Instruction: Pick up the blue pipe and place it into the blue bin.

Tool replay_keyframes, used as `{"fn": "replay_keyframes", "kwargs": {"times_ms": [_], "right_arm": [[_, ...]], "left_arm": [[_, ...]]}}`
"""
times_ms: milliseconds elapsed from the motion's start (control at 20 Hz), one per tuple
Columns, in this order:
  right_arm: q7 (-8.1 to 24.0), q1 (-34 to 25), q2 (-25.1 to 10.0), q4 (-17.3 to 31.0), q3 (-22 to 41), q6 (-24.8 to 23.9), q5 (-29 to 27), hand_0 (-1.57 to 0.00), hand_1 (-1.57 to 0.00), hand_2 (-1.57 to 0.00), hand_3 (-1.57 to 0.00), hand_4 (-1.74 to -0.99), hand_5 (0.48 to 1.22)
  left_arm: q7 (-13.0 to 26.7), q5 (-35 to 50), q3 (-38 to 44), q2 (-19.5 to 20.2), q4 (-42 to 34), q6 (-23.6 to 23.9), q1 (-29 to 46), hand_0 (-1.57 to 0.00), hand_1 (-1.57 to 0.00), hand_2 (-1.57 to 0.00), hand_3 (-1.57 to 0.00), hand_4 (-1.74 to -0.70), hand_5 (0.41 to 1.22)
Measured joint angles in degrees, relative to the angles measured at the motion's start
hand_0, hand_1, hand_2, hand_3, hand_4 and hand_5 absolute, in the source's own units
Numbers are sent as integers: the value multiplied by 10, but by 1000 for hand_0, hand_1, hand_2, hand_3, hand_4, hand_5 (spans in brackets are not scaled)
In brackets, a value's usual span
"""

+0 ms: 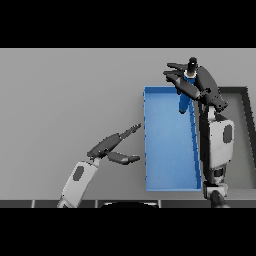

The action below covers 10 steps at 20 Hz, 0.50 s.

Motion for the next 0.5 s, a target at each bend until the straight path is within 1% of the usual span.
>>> {"fn": "replay_keyframes", "kwargs": {"times_ms": [50, 100, 150, 200, 250, 300, 400, 450, 500], "right_arm": [[0, 26, -1, -3, 6, 0, 7, -1571, -1571, -1571, -1571, -1500, 1221], [0, 47, -6, -3, 16, -7, 12, -1571, -1571, -1571, -1571, -1500, 1221], [0, 63, -10, 3, 25, -23, 21, -1571, -1571, -1571, -1571, -1500, 1221], [0, 80, -24, 6, 36, -38, 18, -1571, -1571, -1571, -1571, -1500, 1221], [0, 94, -29, 16, 46, -56, 18, -1571, -1571, -1571, -1571, -1500, 1221], [0, 107, -37, 24, 57, -75, 18, -1571, -1571, -1571, -1571, -1500, 1221], [0, 119, -64, 45, 92, -118, 1, -1571, -1571, -1571, -1571, -1498, 1221], [0, 126, -74, 58, 109, -137, -16, -1571, -1571, -1571, -1571, -1498, 1221], [0, 144, -88, 58, 131, -153, -38, -1571, -1571, -1571, -1571, -1497, 1221]], "left_arm": [[-7, 0, 3, 7, -2, -1, 3, 1, 1, 1, 1, -931, 460], [-3, -4, 0, 3, -5, 3, 0, 1, 1, 1, 1, -929, 462], [-4, -2, 1, 4, -5, 3, -2, 1, 1, 1, 1, -927, 463], [-1, -8, -1, 0, 0, 7, -4, 1, 1, 1, 1, -927, 464], [3, -12, 1, -3, 5, 12, -11, 1, 1, 1, 1, -928, 465], [-10, -10, 1, 3, 4, 9, -4, 1, 1, 1, 1, -928, 466], [-13, -9, 5, 11, 3, 6, -5, 1, 1, 1, 1, -928, 470], [-12, -11, 3, 7, -3, 10, -4, 1, 1, 1, 1, -925, 474], [-14, -11, 1, 7, -6, 10, -1, 1, 1, 1, 1, -923, 476]]}}
